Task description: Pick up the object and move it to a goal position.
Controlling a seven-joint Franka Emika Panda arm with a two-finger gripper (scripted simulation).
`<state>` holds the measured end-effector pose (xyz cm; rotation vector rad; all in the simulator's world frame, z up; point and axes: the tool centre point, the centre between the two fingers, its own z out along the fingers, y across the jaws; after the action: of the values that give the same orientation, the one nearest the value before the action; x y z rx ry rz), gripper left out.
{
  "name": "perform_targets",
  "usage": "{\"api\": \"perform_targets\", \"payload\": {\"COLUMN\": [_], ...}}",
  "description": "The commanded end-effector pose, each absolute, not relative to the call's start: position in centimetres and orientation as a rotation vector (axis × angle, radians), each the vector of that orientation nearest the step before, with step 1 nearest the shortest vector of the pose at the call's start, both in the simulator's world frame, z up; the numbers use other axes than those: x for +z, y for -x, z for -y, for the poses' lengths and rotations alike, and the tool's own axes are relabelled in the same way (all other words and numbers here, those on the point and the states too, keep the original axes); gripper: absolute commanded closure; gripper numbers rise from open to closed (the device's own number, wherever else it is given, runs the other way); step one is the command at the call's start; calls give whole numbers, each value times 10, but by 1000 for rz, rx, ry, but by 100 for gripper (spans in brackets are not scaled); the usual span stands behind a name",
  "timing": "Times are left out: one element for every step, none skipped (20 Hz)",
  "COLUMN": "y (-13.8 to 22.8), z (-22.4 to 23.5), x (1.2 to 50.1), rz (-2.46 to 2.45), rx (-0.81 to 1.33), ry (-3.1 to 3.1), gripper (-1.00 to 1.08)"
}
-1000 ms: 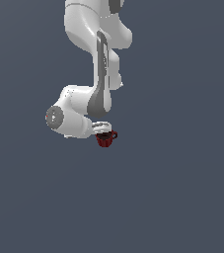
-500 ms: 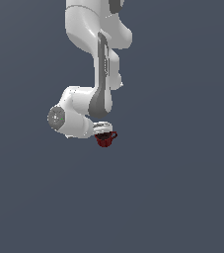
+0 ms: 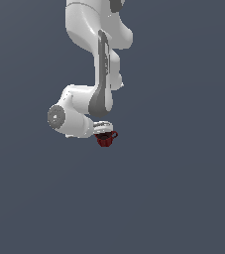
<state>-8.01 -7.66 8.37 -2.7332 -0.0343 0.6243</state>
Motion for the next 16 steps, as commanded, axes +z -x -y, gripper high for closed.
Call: {"api": "perform_targets", "payload": {"y": [79, 79, 79, 78, 78, 78, 78, 78, 77, 77, 77, 77, 76, 76, 76, 75], "z": [76, 76, 76, 76, 76, 75, 75, 75, 74, 74, 74, 73, 73, 73, 72, 72], "x": [94, 100, 106, 112, 120, 127, 136, 145, 155, 165, 176, 187, 198, 210, 221, 233], "rz": [35, 35, 35, 35, 35, 35, 35, 35, 35, 35, 35, 35, 35, 35, 36, 36], "rx": [620, 620, 620, 620, 620, 620, 620, 620, 620, 621, 621, 621, 621, 621, 621, 621], "ry": [2735, 2735, 2735, 2735, 2735, 2735, 2735, 2735, 2735, 2736, 2736, 2736, 2736, 2736, 2736, 2736], "gripper": [108, 108, 108, 108, 108, 108, 108, 108, 108, 108, 108, 108, 108, 108, 108, 108]}}
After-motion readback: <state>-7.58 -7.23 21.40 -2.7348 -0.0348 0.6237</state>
